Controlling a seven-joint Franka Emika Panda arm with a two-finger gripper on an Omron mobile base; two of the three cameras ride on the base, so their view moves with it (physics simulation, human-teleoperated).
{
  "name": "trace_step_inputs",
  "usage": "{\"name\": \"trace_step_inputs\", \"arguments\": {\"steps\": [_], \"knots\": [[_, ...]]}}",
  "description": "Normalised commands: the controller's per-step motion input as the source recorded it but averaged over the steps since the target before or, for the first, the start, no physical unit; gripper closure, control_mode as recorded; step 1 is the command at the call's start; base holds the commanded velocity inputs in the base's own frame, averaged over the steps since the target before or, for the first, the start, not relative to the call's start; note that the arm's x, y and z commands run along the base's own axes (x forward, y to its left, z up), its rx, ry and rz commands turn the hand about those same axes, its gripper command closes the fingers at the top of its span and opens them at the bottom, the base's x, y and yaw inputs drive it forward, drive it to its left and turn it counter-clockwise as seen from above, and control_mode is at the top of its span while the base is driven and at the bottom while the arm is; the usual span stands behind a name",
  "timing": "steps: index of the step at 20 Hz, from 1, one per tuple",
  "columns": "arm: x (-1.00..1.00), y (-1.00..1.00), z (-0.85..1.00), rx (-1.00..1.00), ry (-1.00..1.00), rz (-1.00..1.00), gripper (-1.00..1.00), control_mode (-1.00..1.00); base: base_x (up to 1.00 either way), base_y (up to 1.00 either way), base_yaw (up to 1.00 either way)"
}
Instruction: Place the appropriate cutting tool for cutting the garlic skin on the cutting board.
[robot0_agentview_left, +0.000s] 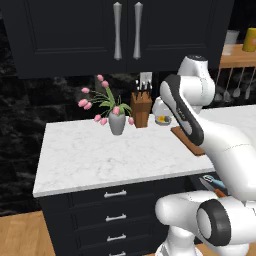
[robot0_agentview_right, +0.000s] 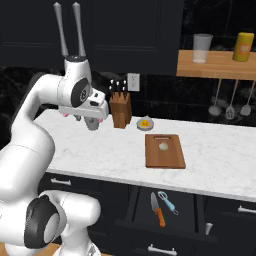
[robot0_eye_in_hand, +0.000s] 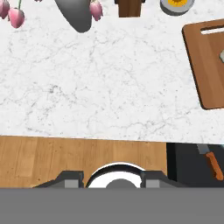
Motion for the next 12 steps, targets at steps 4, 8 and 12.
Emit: {"name": "trace_step_inputs", "arguments": {"steps": [4, 8, 12], "knots": [[-0.2, -0.05, -0.09, 0.0, 0.0, 0.0, -1.0, -1.0, 0.0, 0.0, 0.0], [-0.52, -0.75, -0.68, -0.01, 0.02, 0.0, -1.0, -1.0, 0.0, 0.0, 0.0], [-0.5, -1.0, -0.68, 0.0, 0.07, 0.01, -1.0, -1.0, 0.0, 0.0, 0.0]]}}
